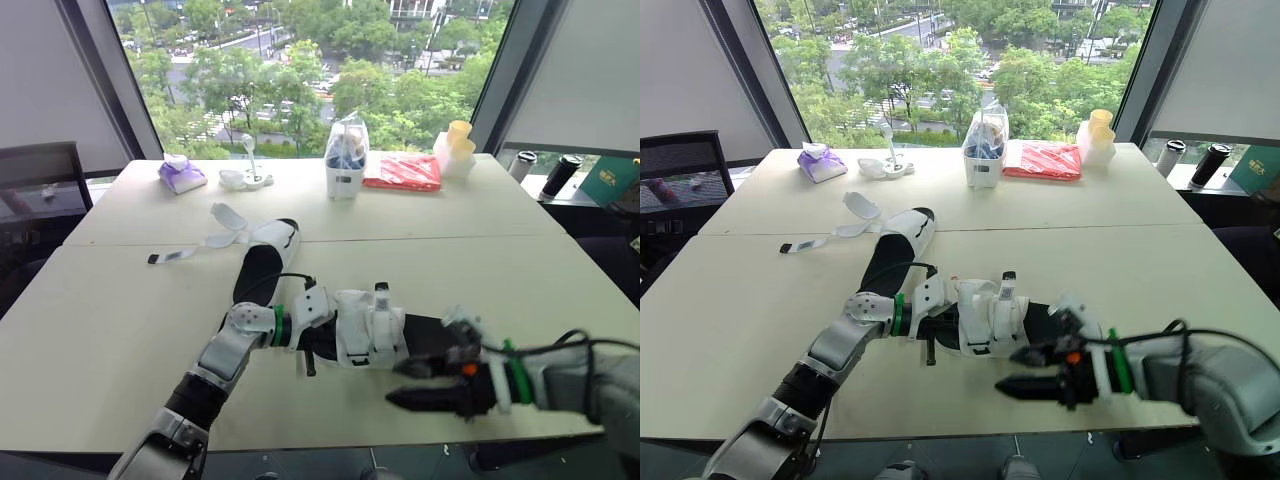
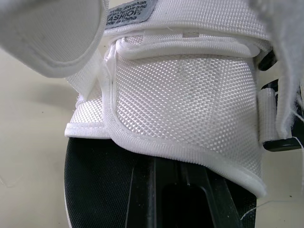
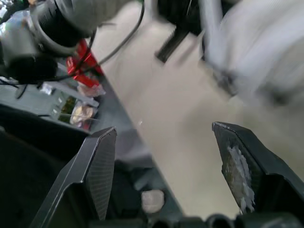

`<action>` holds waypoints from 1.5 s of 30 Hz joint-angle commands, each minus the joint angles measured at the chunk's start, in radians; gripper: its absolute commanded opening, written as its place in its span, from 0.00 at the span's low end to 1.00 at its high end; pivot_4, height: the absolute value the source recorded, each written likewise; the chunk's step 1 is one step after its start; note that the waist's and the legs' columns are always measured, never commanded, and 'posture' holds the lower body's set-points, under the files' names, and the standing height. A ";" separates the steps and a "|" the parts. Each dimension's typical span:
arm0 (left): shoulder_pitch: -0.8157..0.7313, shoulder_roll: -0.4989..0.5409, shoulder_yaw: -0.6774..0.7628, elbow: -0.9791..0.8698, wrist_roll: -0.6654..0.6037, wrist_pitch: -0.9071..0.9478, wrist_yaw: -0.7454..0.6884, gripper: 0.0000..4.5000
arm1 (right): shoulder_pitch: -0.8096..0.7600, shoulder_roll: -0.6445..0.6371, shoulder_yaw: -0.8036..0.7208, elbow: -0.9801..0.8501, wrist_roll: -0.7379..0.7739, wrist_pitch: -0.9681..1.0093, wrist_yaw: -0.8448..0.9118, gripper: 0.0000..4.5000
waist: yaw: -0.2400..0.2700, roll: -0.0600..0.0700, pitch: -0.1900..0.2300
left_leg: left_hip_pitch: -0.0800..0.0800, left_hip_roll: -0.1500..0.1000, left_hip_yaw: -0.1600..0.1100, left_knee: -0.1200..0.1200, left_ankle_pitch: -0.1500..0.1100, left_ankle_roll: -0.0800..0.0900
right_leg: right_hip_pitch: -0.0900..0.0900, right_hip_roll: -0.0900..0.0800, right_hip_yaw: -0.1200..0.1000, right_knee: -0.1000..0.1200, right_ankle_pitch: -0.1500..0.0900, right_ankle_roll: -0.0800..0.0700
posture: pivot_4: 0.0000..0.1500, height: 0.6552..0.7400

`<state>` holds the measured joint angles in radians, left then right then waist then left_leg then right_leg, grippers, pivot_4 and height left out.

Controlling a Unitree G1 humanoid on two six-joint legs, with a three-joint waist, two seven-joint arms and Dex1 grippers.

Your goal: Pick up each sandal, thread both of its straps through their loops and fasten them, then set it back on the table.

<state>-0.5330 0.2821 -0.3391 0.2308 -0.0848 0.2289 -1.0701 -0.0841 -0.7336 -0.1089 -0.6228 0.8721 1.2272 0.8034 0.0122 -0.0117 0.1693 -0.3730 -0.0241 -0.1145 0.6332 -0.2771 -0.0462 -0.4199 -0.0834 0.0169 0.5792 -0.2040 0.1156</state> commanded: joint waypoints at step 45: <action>0.017 -0.050 -0.065 0.093 0.035 -0.008 -0.002 0.00 | 0.060 0.045 0.010 0.034 -0.023 -0.211 -0.103 0.62 | 0.003 0.001 0.000 | 0.000 -0.001 -0.002 0.013 0.000 0.000 | 0.007 0.001 0.000 0.002 0.001 -0.002 | 1.00 1.00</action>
<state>-0.5428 0.2350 -0.3404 0.2791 -0.0860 0.2058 -1.0635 0.0000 -0.6732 -0.0533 -0.5351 0.7977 1.0215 0.6770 0.0150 -0.0111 0.1689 -0.3729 -0.0246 -0.1165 0.6461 -0.2775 -0.0459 -0.4129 -0.0828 0.0167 0.5815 -0.2026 0.1140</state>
